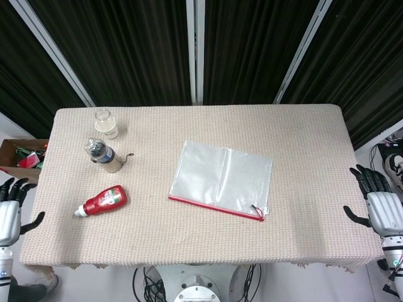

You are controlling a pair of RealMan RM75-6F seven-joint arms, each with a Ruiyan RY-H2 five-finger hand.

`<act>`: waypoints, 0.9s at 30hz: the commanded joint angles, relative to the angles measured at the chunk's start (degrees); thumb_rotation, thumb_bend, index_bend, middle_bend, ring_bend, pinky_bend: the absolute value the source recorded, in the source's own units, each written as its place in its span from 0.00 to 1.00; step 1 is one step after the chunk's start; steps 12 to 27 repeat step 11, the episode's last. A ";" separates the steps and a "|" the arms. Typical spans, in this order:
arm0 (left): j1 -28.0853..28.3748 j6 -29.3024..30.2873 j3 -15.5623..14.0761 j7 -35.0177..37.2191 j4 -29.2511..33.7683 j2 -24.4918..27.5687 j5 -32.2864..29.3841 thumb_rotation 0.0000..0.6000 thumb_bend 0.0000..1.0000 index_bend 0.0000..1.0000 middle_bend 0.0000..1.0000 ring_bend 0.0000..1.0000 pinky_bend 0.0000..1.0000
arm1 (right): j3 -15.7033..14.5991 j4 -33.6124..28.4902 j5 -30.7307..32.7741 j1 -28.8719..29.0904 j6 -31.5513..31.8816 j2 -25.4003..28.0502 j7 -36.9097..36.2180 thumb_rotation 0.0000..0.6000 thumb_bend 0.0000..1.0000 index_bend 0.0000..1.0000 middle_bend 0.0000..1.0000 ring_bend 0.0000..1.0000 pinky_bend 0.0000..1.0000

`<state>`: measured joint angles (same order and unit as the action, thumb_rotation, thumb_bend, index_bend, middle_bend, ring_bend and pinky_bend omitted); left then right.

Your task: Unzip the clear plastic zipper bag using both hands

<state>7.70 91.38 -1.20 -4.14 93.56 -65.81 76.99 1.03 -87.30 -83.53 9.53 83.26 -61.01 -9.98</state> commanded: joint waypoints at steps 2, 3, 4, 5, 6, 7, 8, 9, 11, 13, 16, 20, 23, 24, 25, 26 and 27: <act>-2.57 2.32 -1.87 -1.23 3.06 0.10 3.01 1.00 0.21 0.24 0.14 0.08 0.13 | -0.37 0.68 -2.67 -3.90 6.34 -1.82 1.59 1.00 0.20 0.00 0.00 0.00 0.00; -3.05 2.73 -2.09 -1.41 3.64 0.07 3.51 1.00 0.21 0.24 0.14 0.08 0.13 | -0.44 0.70 -2.93 -4.35 6.95 -1.97 1.62 1.00 0.20 0.00 0.00 0.00 0.00; -3.52 3.17 -2.27 -1.41 4.14 -0.04 4.02 1.00 0.21 0.24 0.14 0.08 0.13 | -0.52 0.72 -3.10 -4.74 7.39 -2.07 1.61 1.00 0.20 0.00 0.00 0.00 0.00; -4.12 3.77 -2.45 -1.28 4.67 -0.23 4.72 1.00 0.21 0.24 0.14 0.08 0.13 | -0.58 0.76 -3.29 -5.15 7.80 -2.16 1.54 1.00 0.20 0.00 0.00 0.00 0.00; -4.54 4.18 -2.56 -1.18 4.96 -0.40 5.22 1.00 0.21 0.24 0.14 0.08 0.13 | -0.58 0.84 -3.41 -5.39 8.05 -2.24 1.44 1.00 0.20 0.00 0.00 0.00 0.00; -4.87 4.48 -2.60 -1.19 5.10 -0.56 5.64 1.00 0.21 0.24 0.14 0.08 0.14 | -0.54 0.95 -3.52 -5.56 8.21 -2.32 1.36 1.00 0.20 0.00 0.00 0.00 0.00; -5.24 4.83 -2.62 -1.33 5.16 -0.83 6.20 1.00 0.21 0.24 0.14 0.08 0.14 | -0.47 1.11 -3.59 -5.69 8.21 -2.35 1.18 1.00 0.20 0.00 0.01 0.00 0.00; -5.44 4.92 -2.59 -1.62 5.09 -1.01 6.45 1.00 0.21 0.24 0.14 0.08 0.14 | -0.43 1.20 -3.69 -5.68 8.05 -2.33 0.98 1.00 0.20 0.00 0.01 0.00 0.00; -5.68 4.84 -2.29 -2.32 4.90 -1.30 6.70 1.00 0.21 0.24 0.14 0.08 0.13 | -0.27 1.42 -4.02 -5.40 7.46 -2.25 0.65 1.00 0.20 0.00 0.01 0.00 0.00; -5.68 4.84 -2.29 -2.32 4.90 -1.30 6.70 1.00 0.21 0.24 0.14 0.08 0.13 | -0.27 1.42 -4.02 -5.40 7.46 -2.25 0.65 1.00 0.20 0.00 0.01 0.00 0.00; -5.68 4.84 -2.29 -2.32 4.90 -1.30 6.70 1.00 0.21 0.24 0.14 0.08 0.13 | -0.27 1.42 -4.02 -5.40 7.46 -2.25 0.65 1.00 0.20 0.00 0.01 0.00 0.00; -5.68 4.84 -2.29 -2.32 4.90 -1.30 6.70 1.00 0.21 0.24 0.14 0.08 0.13 | -0.27 1.42 -4.02 -5.40 7.46 -2.25 0.65 1.00 0.20 0.00 0.01 0.00 0.00; -5.68 4.84 -2.29 -2.32 4.90 -1.30 6.70 1.00 0.21 0.24 0.14 0.08 0.13 | -0.27 1.42 -4.02 -5.40 7.46 -2.25 0.65 1.00 0.20 0.00 0.01 0.00 0.00; -5.68 4.84 -2.29 -2.32 4.90 -1.30 6.70 1.00 0.21 0.24 0.14 0.08 0.13 | -0.27 1.42 -4.02 -5.40 7.46 -2.25 0.65 1.00 0.20 0.00 0.01 0.00 0.00; -5.68 4.84 -2.29 -2.32 4.90 -1.30 6.70 1.00 0.21 0.24 0.14 0.08 0.13 | -0.27 1.42 -4.02 -5.40 7.46 -2.25 0.65 1.00 0.20 0.00 0.01 0.00 0.00; -5.68 4.84 -2.29 -2.32 4.90 -1.30 6.70 1.00 0.21 0.24 0.14 0.08 0.13 | -0.27 1.42 -4.02 -5.40 7.46 -2.25 0.65 1.00 0.20 0.00 0.01 0.00 0.00; -5.68 4.84 -2.29 -2.32 4.90 -1.30 6.70 1.00 0.21 0.24 0.14 0.08 0.13 | -0.27 1.42 -4.02 -5.40 7.46 -2.25 0.65 1.00 0.20 0.00 0.01 0.00 0.00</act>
